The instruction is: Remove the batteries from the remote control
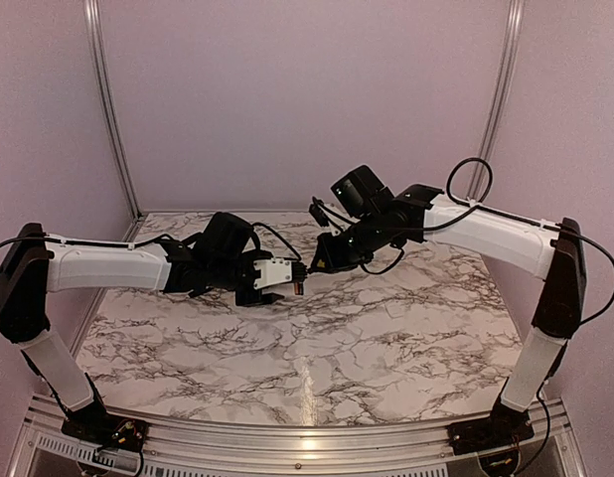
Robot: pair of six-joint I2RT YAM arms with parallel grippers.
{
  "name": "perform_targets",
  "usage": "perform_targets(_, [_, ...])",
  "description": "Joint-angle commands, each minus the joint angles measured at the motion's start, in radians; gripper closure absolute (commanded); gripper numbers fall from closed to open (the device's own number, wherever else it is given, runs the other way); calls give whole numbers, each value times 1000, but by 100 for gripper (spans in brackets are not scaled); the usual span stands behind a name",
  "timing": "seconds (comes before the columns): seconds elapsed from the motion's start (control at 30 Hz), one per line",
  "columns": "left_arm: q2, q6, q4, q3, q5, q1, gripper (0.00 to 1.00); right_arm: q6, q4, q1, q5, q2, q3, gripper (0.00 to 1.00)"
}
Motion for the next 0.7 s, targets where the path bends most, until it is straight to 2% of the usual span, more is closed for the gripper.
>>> perform_targets(0.0, [-10, -15, 49, 2, 4, -12, 100, 21, -32, 21, 52, 51, 30, 100])
perform_targets(0.3, [5, -13, 31, 28, -47, -24, 100, 80, -124, 57, 131, 147, 127, 100])
perform_targets(0.47, [13, 9, 21, 28, -68, -31, 100, 99, -160, 70, 127, 229, 201, 100])
perform_targets(0.67, [40, 51, 17, 21, -155, -34, 100, 101, -157, 69, 83, 324, 274, 100])
